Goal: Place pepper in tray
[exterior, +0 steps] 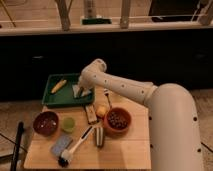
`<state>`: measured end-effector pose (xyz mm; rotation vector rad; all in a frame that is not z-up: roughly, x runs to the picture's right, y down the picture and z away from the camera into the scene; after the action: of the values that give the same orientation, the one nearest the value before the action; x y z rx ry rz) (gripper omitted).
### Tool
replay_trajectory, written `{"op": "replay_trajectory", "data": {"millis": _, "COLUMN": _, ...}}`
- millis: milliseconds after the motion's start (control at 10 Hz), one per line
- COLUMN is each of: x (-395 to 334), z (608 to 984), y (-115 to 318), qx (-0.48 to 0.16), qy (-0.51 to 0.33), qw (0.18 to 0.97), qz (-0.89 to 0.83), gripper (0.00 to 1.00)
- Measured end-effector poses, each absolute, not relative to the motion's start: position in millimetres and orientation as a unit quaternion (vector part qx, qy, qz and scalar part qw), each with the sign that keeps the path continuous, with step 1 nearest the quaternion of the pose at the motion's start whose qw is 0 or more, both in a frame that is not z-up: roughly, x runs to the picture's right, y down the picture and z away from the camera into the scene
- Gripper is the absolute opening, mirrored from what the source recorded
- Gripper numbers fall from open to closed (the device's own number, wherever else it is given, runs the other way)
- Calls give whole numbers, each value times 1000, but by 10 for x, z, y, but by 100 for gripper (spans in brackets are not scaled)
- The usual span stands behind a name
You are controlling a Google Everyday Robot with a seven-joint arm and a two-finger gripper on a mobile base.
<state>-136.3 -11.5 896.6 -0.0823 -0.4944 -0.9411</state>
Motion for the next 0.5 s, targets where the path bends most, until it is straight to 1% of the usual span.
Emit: {"op": "replay_trajectory", "data": {"millis": 500, "x": -1444, "z": 8984, "y": -158, "qx": -46, "qy": -239, "qw": 856, "qz": -457, "gripper": 1}}
